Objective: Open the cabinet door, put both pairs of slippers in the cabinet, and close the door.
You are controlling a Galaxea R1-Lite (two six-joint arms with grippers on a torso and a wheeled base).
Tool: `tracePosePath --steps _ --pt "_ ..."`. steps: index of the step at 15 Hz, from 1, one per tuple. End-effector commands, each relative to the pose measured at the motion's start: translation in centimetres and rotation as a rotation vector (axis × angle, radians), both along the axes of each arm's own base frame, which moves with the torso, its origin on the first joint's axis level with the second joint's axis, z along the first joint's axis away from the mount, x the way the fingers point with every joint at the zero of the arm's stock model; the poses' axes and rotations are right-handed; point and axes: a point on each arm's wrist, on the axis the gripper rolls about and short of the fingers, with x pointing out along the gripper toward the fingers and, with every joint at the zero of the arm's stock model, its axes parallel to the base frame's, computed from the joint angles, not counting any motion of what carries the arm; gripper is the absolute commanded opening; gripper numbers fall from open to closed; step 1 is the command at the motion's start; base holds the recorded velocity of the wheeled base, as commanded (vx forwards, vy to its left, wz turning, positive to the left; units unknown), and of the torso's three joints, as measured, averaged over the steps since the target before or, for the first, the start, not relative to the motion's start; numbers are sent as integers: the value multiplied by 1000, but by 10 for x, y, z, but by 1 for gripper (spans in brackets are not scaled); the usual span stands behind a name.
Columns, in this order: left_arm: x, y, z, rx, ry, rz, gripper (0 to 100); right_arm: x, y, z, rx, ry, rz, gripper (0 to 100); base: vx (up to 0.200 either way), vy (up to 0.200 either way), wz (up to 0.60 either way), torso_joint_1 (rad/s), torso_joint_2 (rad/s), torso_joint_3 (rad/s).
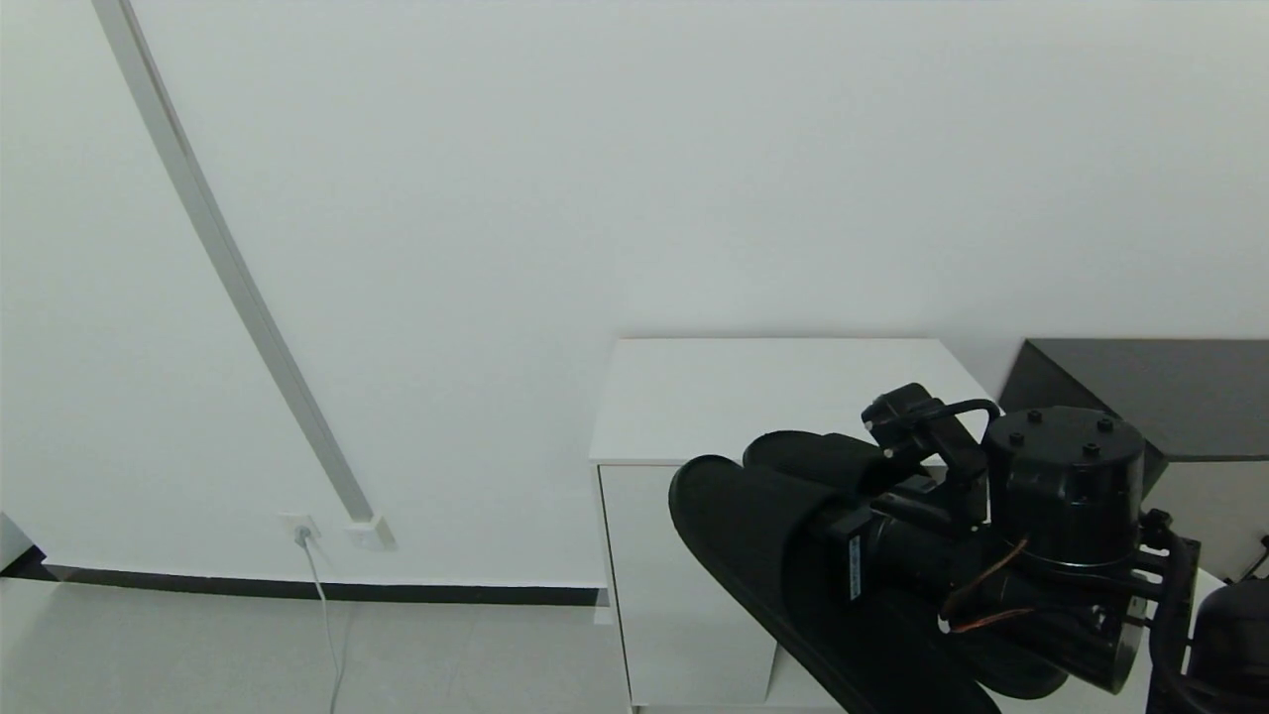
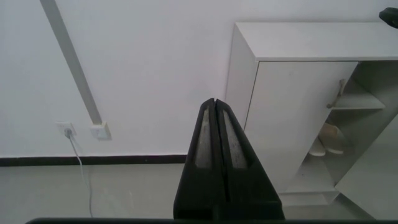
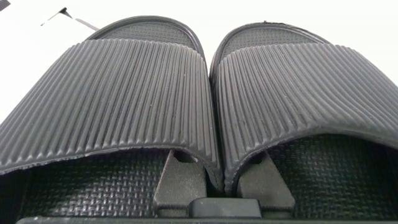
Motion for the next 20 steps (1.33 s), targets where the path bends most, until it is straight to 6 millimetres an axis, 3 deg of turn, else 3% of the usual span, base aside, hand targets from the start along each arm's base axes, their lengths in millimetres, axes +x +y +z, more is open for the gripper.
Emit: tracePosePath --steps 1,15,20 --pt "0 0 0 -1 1 0 0 0 1 -1 -3 3 3 0 0 -200 0 7 -2 2" --pt "0 0 0 2 1 -2 0 -2 1 -2 -5 5 7 0 0 -200 0 3 4 2" --pt "0 0 0 0 1 -2 0 -2 1 -6 -12 13 7 0 0 0 0 0 0 0"
